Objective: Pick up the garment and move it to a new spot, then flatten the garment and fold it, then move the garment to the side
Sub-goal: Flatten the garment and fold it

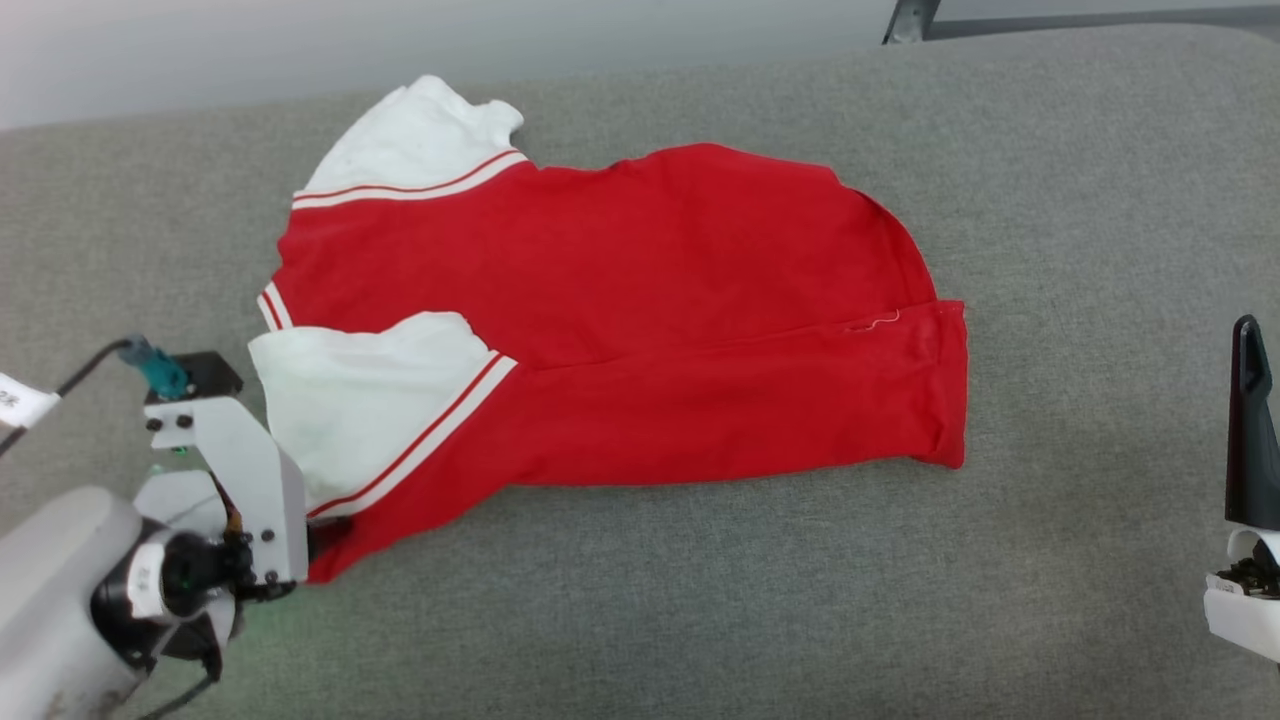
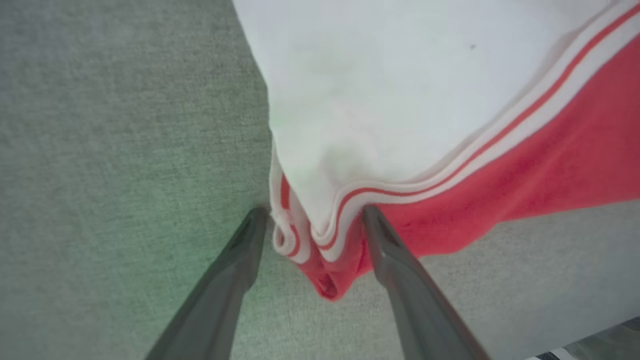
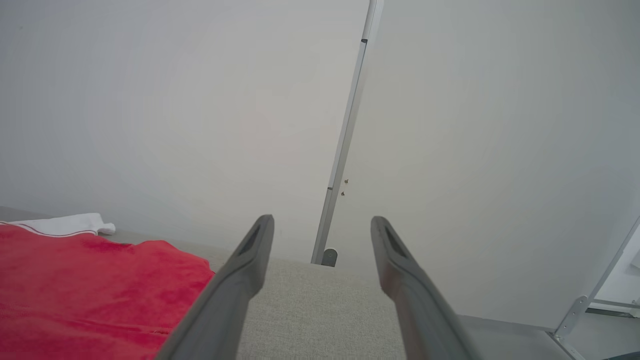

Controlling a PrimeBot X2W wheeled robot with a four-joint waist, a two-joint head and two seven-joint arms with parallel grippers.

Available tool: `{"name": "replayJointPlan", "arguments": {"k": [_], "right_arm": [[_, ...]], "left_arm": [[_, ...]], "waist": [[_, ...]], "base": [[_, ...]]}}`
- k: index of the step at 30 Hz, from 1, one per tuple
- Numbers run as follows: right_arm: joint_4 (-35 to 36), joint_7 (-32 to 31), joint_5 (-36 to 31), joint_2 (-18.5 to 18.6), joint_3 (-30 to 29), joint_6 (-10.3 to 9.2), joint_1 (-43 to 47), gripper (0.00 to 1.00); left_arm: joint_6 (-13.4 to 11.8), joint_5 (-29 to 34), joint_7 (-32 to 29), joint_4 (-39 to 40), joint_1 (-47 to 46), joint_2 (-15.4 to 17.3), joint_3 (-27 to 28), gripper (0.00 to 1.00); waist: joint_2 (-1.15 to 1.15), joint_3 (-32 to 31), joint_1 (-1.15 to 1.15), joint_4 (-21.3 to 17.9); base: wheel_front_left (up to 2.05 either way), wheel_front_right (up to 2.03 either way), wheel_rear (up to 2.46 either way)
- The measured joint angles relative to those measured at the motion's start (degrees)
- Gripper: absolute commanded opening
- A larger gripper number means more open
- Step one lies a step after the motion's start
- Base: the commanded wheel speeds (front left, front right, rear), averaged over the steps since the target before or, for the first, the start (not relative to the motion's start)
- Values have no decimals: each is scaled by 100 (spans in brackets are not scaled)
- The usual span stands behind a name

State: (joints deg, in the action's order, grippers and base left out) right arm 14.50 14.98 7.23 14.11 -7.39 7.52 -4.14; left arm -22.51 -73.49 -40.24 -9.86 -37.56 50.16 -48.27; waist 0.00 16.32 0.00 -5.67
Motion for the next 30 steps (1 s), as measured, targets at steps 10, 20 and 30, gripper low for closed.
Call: {"name": "replayJointPlan", "arguments": {"k": [10,20,30], "right_arm": [[-32,1,91,-19,-21,0,-1,100],[-359,-535,490,131,129,0,8,100],[-664,-3526,1673,606,783,-1,-275,100]], "left_arm": [[229,-156,-110,-352,-123,-133,38,0],[-65,-165,-175,120,-38,69,60,0],[-64,-31,-7,357,-4,-187,-47,0]], "waist": [[0,102,0,19],[0,66,0,178],[0,-14,0,508]], "base": [[0,0,0],[0,0,0],[0,0,0]]}}
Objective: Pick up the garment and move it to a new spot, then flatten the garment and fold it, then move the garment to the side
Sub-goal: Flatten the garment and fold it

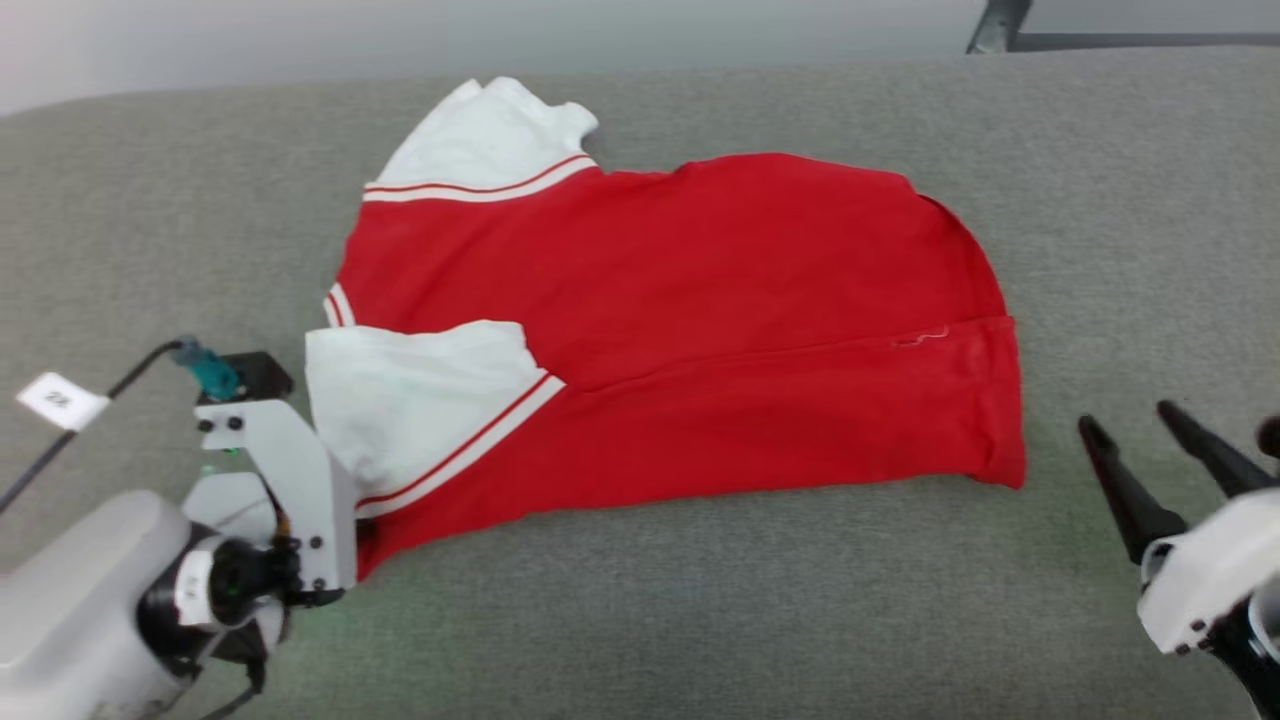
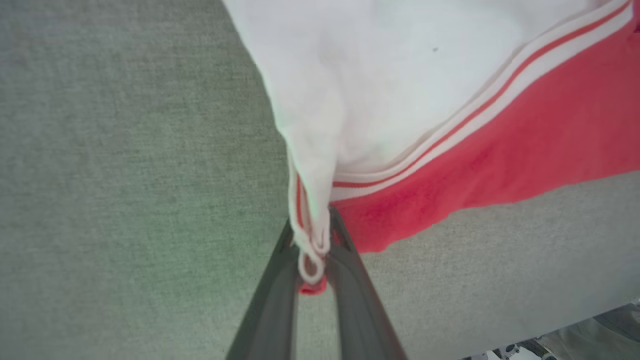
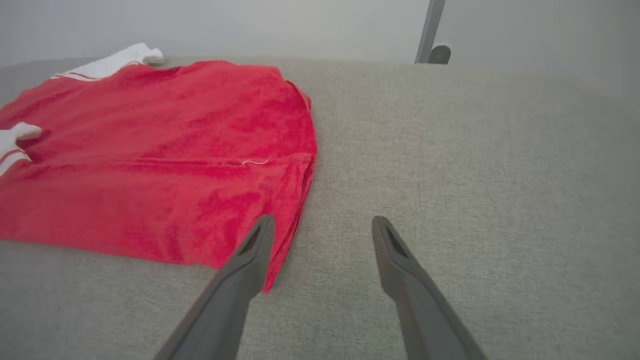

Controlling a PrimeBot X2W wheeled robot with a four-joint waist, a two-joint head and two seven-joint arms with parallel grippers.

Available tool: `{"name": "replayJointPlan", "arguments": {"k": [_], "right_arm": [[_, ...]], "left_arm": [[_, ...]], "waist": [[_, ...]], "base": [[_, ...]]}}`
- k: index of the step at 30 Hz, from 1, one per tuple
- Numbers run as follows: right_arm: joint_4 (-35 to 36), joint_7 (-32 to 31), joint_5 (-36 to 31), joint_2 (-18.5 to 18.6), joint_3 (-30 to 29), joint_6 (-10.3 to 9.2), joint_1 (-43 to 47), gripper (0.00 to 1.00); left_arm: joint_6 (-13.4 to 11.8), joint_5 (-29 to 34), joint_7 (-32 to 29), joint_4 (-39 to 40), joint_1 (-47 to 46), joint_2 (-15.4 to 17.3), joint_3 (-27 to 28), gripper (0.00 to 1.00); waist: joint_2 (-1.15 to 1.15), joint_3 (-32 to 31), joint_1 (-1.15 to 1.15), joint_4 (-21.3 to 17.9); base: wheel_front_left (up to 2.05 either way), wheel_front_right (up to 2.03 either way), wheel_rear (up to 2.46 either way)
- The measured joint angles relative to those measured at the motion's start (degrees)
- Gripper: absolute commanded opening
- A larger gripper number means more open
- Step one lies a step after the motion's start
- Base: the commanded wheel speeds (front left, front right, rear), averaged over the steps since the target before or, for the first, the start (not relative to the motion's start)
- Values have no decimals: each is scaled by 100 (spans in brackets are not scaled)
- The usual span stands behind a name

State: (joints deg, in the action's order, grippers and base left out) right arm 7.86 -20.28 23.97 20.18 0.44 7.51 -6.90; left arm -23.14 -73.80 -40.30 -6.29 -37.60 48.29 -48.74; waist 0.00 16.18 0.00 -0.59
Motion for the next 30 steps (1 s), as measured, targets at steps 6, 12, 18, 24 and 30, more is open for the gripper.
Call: {"name": "replayJointPlan", "arguments": {"k": [6,12,18,24,30], "right_arm": [[-238,-1540,258,109,78,1,-486,100],[-686,-2472,216,83,126,-1,-843,100],[-1150,-3074,264,-63,338,-2,-1197,100],[-1319,-3393,442,31,545,-5,-1421,0],[-1376,-3420,608,74,537,2,-1506,0]], "left_arm": [[107,100,-9,-127,-186,-303,-103,0],[321,172,19,-398,-379,-565,-155,0],[519,180,88,-700,-532,-770,-156,0],[698,190,153,-940,-625,-914,-159,0],[808,196,202,-1090,-677,-960,-142,0]], "waist": [[0,-15,0,217],[0,58,0,394],[0,174,0,481],[0,217,0,539],[0,230,0,547]], "base": [[0,0,0],[0,0,0],[0,0,0],[0,0,0],[0,0,0]]}}
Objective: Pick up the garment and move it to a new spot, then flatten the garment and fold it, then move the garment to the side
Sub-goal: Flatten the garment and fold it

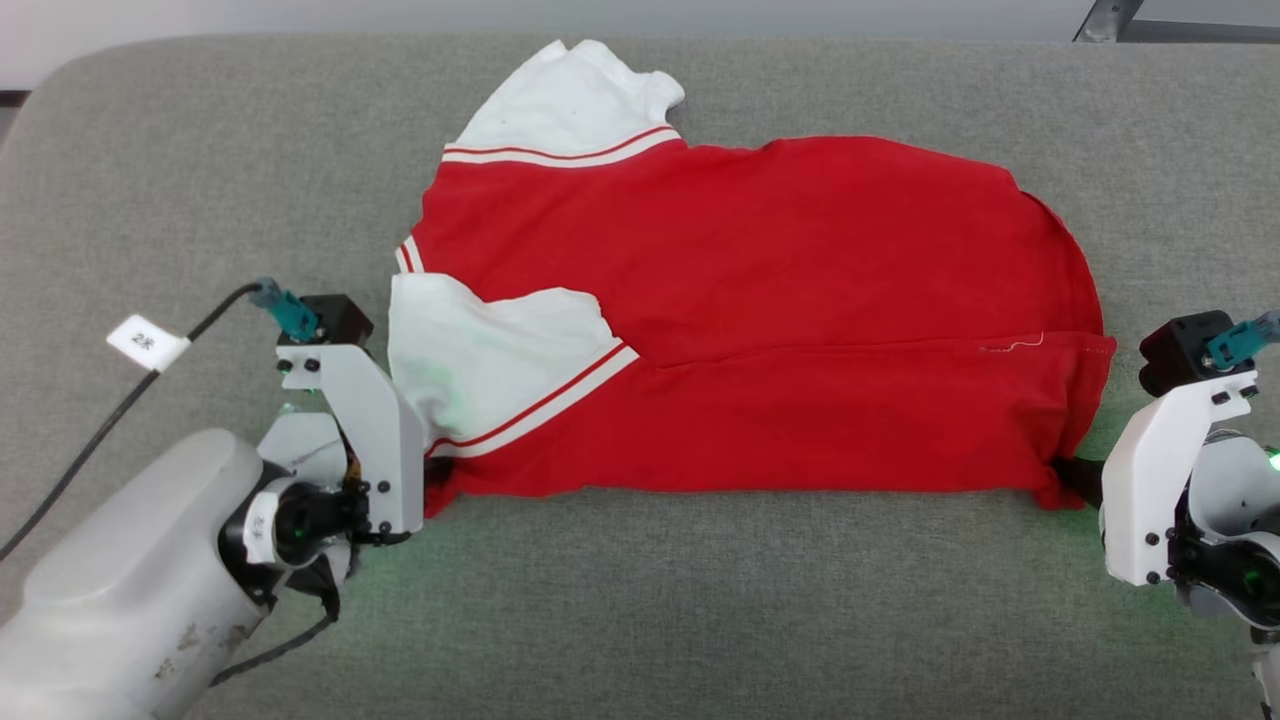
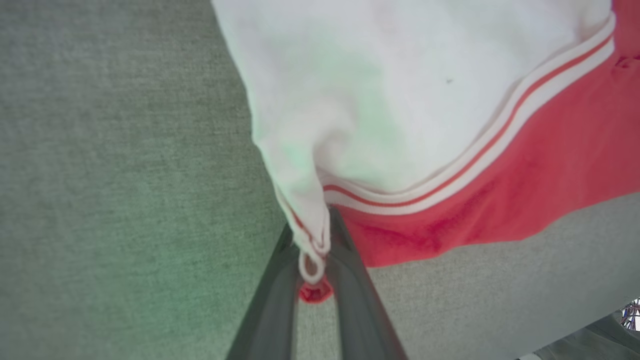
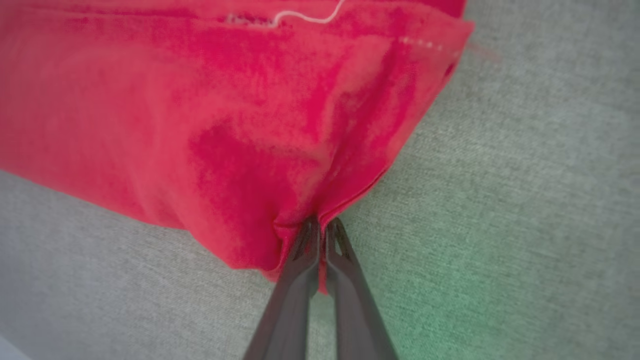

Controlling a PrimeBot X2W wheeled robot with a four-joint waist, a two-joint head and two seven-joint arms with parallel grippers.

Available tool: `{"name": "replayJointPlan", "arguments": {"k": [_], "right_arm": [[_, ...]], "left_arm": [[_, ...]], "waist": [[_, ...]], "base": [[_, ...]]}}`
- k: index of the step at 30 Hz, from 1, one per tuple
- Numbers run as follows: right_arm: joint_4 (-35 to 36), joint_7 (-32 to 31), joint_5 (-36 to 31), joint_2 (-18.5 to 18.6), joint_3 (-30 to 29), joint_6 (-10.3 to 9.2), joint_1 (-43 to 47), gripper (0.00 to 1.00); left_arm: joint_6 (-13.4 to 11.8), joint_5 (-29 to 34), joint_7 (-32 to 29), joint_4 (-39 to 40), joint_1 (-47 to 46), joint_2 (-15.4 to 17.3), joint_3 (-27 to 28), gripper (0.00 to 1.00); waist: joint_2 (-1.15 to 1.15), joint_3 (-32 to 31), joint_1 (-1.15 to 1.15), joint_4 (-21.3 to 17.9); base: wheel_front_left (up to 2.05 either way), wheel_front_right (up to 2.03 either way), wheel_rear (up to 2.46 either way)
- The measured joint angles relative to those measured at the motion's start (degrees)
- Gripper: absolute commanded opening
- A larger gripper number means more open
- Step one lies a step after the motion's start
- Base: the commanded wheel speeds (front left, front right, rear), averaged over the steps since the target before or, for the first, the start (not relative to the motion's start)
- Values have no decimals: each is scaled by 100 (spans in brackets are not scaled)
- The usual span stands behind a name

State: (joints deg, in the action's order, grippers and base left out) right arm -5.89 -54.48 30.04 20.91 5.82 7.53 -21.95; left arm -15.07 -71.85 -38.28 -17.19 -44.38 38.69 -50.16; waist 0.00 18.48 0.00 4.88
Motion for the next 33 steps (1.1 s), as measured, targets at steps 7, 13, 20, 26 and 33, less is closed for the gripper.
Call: {"name": "replayJointPlan", "arguments": {"k": [7,13,20,26,33], "right_arm": [[-45,47,57,43,-46,0,-67,0],[5,27,142,126,-98,-1,-66,0],[231,-102,298,264,-104,-1,76,0],[659,-349,481,446,-121,-1,345,0],[1283,-723,643,649,-304,-1,732,0]], "left_arm": [[44,-19,15,-52,-3,58,35,0],[15,-25,-26,-5,0,145,45,0],[-109,-69,-112,229,135,311,38,0],[-274,-77,-188,617,291,525,23,0],[-623,-77,-360,1300,476,851,5,0]], "waist": [[0,-41,0,-29],[0,-109,0,-35],[0,-221,0,-32],[0,-355,0,-13],[0,-476,0,27]], "base": [[0,0,0],[0,0,0],[0,0,0],[0,0,0],[0,0,0]]}}
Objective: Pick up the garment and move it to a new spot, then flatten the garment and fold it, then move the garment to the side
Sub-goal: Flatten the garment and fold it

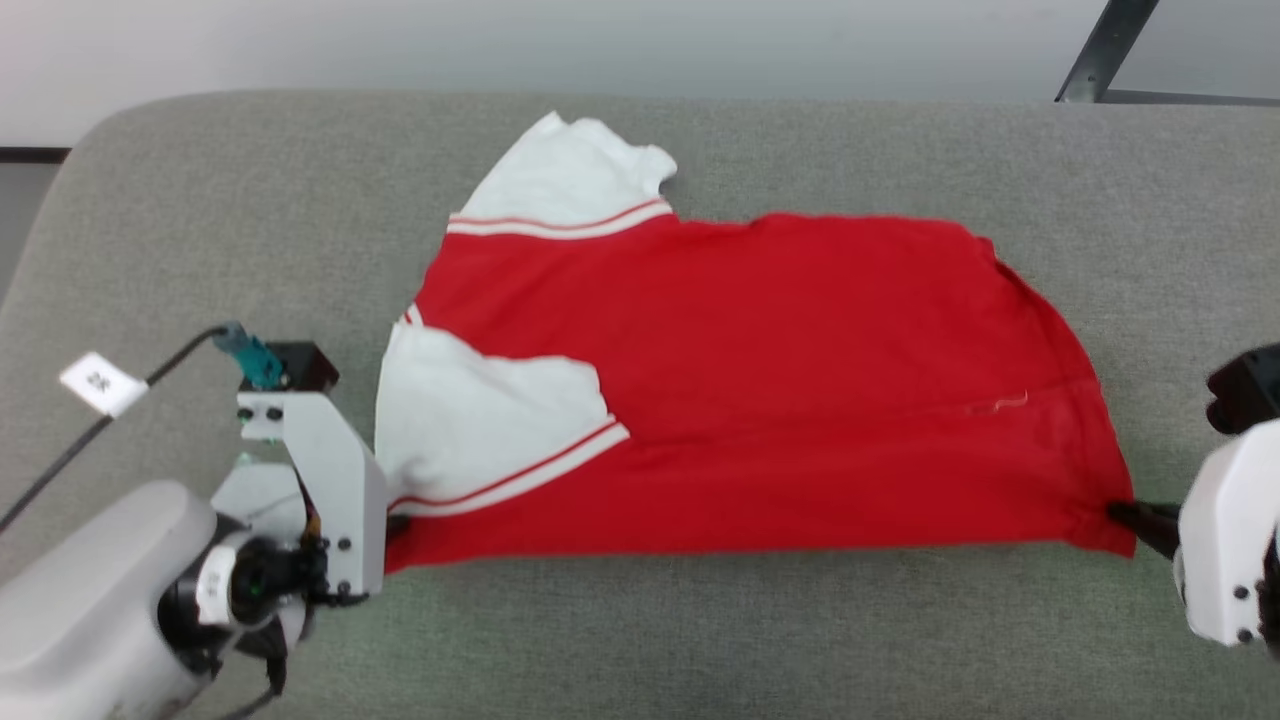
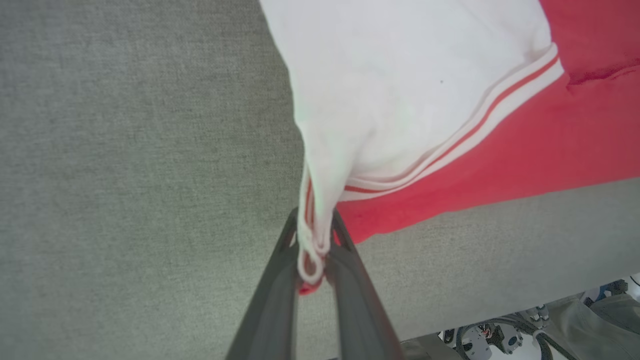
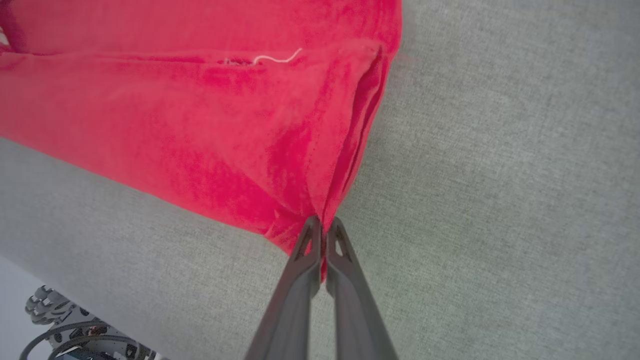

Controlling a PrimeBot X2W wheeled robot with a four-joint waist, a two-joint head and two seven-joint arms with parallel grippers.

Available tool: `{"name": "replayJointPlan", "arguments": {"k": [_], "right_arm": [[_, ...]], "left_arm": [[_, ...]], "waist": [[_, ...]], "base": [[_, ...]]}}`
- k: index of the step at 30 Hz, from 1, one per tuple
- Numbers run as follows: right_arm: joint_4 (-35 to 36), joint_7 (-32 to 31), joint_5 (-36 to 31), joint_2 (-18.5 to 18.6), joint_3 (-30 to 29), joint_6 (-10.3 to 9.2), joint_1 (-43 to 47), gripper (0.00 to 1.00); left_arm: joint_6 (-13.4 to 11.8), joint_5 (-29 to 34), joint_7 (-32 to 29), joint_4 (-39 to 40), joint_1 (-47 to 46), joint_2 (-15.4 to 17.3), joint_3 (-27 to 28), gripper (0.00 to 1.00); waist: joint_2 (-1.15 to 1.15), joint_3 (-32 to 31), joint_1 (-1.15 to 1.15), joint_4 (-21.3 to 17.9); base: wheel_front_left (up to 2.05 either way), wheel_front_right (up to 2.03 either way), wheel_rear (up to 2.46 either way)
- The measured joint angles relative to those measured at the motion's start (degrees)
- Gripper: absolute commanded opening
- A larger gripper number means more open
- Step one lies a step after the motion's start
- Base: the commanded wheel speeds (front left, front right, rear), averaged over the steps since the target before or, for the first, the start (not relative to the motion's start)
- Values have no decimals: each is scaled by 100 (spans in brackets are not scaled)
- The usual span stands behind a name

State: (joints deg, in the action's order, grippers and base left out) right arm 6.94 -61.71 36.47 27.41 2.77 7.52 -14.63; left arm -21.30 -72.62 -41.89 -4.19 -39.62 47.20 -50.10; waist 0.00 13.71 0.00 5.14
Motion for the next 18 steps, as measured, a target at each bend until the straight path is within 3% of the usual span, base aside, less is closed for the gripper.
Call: {"name": "replayJointPlan", "arguments": {"k": [8,15,17,18], "right_arm": [[438,-293,71,-86,-277,0,684,0],[437,-238,-64,-283,-246,0,936,0],[455,-152,-114,-280,-233,0,928,0],[466,-124,-121,-276,-234,0,916,69]], "left_arm": [[-326,-80,1,530,391,201,-29,0],[-271,-149,114,335,591,82,-83,0],[-240,-149,132,281,583,45,-80,7],[-240,-149,133,268,575,37,-74,11]], "waist": [[0,-3,0,35],[0,76,0,20],[0,84,0,9],[0,86,0,4]], "base": [[0,0,0],[0,0,0],[0,0,0],[0,0,0]]}}
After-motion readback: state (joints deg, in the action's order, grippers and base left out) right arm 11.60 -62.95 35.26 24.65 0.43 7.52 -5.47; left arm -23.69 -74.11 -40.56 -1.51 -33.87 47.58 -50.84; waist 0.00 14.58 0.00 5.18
